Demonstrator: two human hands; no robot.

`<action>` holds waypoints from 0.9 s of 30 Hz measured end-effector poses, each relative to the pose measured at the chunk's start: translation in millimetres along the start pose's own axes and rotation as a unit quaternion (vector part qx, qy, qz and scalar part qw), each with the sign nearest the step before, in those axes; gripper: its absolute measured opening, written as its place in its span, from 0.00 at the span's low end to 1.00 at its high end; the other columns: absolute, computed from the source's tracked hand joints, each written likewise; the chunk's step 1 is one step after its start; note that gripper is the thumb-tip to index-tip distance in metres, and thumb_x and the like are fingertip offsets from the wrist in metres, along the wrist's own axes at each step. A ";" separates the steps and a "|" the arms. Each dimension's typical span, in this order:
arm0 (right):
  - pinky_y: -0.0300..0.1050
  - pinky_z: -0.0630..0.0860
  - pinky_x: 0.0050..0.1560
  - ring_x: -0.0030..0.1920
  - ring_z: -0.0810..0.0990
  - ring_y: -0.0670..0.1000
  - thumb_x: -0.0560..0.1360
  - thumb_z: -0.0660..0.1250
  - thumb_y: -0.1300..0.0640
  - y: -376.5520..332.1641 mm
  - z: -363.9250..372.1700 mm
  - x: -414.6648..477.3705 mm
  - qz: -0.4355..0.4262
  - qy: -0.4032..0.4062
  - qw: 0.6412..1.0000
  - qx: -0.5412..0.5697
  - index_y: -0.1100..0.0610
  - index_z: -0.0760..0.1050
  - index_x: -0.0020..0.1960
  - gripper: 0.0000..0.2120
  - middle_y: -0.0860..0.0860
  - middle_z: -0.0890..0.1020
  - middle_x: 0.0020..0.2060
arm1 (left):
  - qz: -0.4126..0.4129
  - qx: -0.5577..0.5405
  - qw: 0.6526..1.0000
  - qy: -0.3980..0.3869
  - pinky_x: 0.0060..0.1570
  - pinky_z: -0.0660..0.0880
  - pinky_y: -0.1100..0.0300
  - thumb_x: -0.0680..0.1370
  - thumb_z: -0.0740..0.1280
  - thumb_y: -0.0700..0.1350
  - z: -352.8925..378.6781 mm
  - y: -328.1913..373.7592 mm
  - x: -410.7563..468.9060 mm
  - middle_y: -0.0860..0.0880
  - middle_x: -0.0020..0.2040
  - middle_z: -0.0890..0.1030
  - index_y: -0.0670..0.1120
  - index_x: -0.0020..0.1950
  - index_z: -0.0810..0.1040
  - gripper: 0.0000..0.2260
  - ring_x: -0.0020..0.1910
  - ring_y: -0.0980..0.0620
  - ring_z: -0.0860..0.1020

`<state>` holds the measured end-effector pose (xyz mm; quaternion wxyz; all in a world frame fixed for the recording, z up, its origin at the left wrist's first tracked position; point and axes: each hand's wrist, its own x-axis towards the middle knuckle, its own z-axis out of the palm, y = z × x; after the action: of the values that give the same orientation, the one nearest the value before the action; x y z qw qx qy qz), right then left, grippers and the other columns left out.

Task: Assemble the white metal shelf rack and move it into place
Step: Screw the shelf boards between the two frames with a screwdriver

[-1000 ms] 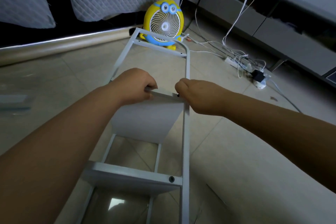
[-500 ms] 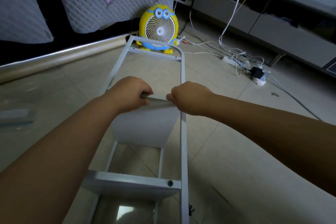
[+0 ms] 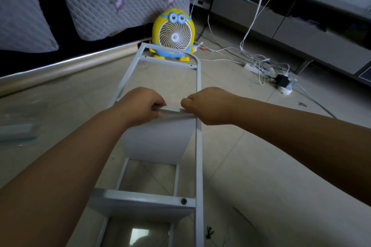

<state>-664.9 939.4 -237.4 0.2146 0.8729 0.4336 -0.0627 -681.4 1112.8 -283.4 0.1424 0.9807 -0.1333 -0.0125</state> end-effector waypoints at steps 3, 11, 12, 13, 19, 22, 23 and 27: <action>0.45 0.65 0.38 0.41 0.69 0.54 0.76 0.57 0.62 -6.2 -2.1 1.1 0.054 -0.010 0.998 0.028 0.60 0.66 0.60 0.12 0.56 0.75 0.51 | -0.002 -0.008 1.000 0.002 0.50 0.68 0.59 0.75 0.68 0.45 1.1 -0.4 0.7 0.45 0.54 0.79 0.42 0.58 0.79 0.13 0.55 0.46 0.75; 0.45 0.64 0.41 0.52 0.75 0.58 0.80 0.55 0.52 -11.3 16.5 -5.5 0.154 0.061 0.967 0.194 0.62 0.66 0.60 0.15 0.59 0.76 0.54 | 0.024 0.004 0.998 0.059 0.47 0.73 0.50 0.69 0.61 0.46 12.1 -0.1 -8.9 0.35 0.46 0.80 0.35 0.49 0.81 0.19 0.48 0.37 0.78; 0.45 0.65 0.42 0.54 0.75 0.59 0.80 0.54 0.49 -8.3 22.0 -14.0 0.162 0.086 0.954 0.237 0.61 0.67 0.60 0.17 0.59 0.77 0.54 | 0.027 0.017 0.997 0.068 0.44 0.74 0.49 0.67 0.60 0.45 15.2 2.3 -12.0 0.35 0.43 0.80 0.34 0.47 0.81 0.18 0.45 0.36 0.78; 0.45 0.65 0.43 0.54 0.75 0.59 0.80 0.54 0.47 -4.8 30.4 -25.1 0.171 0.122 0.938 0.278 0.61 0.67 0.61 0.19 0.59 0.78 0.53 | 0.028 0.036 0.996 0.080 0.41 0.75 0.48 0.67 0.60 0.43 19.0 5.3 -15.9 0.34 0.40 0.80 0.33 0.46 0.80 0.16 0.41 0.36 0.79; 0.42 0.66 0.41 0.48 0.77 0.57 0.80 0.54 0.50 -3.3 137.1 -101.4 0.277 0.116 0.848 0.438 0.60 0.72 0.57 0.16 0.54 0.79 0.45 | 0.034 0.123 0.981 0.148 0.43 0.75 0.46 0.72 0.55 0.44 33.9 34.6 -23.6 0.34 0.42 0.79 0.33 0.53 0.76 0.20 0.40 0.35 0.79; 0.43 0.68 0.47 0.53 0.76 0.55 0.80 0.55 0.50 -26.8 208.8 -130.8 0.247 -0.051 0.886 0.388 0.58 0.70 0.62 0.16 0.55 0.78 0.53 | 0.024 0.103 0.982 0.158 0.47 0.72 0.45 0.74 0.54 0.45 31.9 54.8 -12.5 0.32 0.50 0.78 0.35 0.64 0.71 0.23 0.47 0.32 0.76; 0.43 0.69 0.51 0.56 0.74 0.54 0.80 0.55 0.50 -37.9 230.1 -138.6 0.209 -0.099 0.903 0.362 0.57 0.69 0.63 0.16 0.55 0.76 0.56 | 0.037 0.106 0.980 0.167 0.46 0.72 0.45 0.74 0.53 0.46 35.3 57.6 -9.7 0.32 0.49 0.78 0.36 0.63 0.72 0.22 0.46 0.32 0.76; 0.47 0.72 0.50 0.56 0.74 0.56 0.76 0.62 0.57 -86.7 281.0 -154.9 0.064 -0.166 0.943 0.281 0.58 0.74 0.59 0.13 0.57 0.76 0.55 | 0.059 0.139 0.972 0.181 0.40 0.72 0.50 0.74 0.59 0.39 47.7 63.5 -10.9 0.34 0.40 0.78 0.36 0.51 0.77 0.11 0.40 0.34 0.76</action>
<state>-806.7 752.0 -472.3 0.0329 0.9009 0.2997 -0.3122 -711.3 1043.9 -311.4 0.0267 0.9672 -0.1638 0.1924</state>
